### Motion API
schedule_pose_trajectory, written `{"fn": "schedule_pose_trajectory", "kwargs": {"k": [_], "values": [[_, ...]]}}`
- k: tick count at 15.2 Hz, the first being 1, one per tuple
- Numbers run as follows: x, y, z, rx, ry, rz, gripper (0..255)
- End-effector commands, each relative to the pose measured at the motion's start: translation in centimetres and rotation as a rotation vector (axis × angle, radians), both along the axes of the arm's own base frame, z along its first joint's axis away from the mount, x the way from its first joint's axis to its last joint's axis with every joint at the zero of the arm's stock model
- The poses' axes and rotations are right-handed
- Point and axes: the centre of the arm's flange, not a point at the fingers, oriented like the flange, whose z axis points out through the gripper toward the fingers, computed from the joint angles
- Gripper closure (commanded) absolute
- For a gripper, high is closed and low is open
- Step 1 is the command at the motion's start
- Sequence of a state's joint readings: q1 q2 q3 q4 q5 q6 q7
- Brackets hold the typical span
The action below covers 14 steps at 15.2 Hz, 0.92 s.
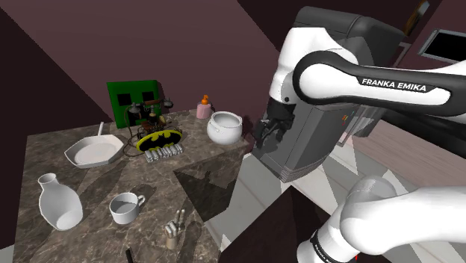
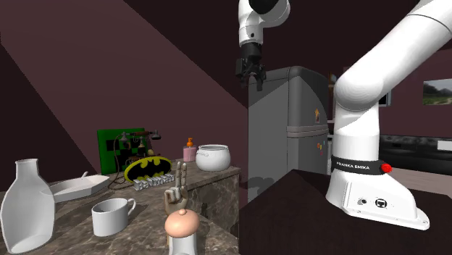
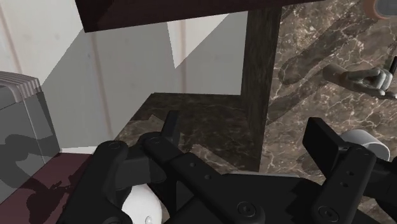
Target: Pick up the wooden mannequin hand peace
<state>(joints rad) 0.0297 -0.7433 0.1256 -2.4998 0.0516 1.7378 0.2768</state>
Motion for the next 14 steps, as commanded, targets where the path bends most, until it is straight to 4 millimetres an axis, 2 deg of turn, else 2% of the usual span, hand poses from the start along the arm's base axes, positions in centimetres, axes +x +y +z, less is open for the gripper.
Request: {"fn": "schedule_pose_trajectory", "kwargs": {"k": [1,14], "values": [[0.5,2.4,-2.0,-0.006,-0.002,-0.012,0],[2.9,15.5,-13.5,-0.044,-0.006,-0.083,0]]}}
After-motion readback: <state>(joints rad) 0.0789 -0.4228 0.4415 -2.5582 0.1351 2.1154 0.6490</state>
